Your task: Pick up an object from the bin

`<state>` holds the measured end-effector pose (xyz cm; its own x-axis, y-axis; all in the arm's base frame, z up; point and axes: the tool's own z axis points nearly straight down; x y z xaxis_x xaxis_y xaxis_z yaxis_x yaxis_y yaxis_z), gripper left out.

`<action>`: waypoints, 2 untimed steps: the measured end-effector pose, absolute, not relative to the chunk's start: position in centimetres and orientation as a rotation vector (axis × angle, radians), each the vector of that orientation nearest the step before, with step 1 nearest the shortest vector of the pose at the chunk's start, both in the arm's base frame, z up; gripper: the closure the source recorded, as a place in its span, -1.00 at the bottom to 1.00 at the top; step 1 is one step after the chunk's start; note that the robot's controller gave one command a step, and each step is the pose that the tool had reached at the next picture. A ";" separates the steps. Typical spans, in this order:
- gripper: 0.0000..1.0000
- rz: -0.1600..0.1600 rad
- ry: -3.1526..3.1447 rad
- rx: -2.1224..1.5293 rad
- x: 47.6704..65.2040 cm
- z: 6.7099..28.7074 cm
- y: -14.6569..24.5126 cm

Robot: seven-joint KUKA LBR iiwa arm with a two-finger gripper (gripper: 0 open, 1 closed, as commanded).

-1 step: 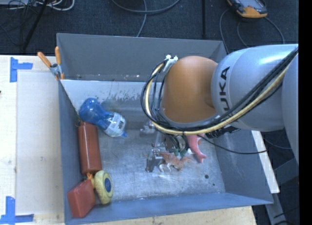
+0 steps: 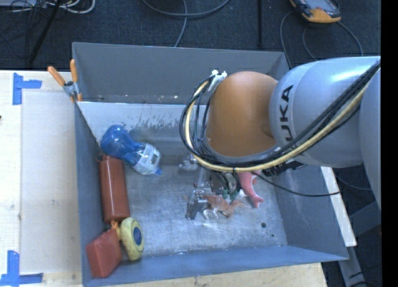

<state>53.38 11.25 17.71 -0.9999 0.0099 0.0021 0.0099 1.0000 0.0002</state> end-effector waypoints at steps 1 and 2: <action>-1.00 -0.001 -3.136 0.148 53.7 16.6 7.0; -1.00 0.000 -3.139 0.158 55.6 11.5 3.9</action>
Offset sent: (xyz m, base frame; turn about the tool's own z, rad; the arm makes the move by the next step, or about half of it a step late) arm 0.0252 -0.0776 -0.0705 -0.1076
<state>55.62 3.93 11.48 -0.9949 -0.1007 -0.0016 -0.1007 0.9949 -0.0002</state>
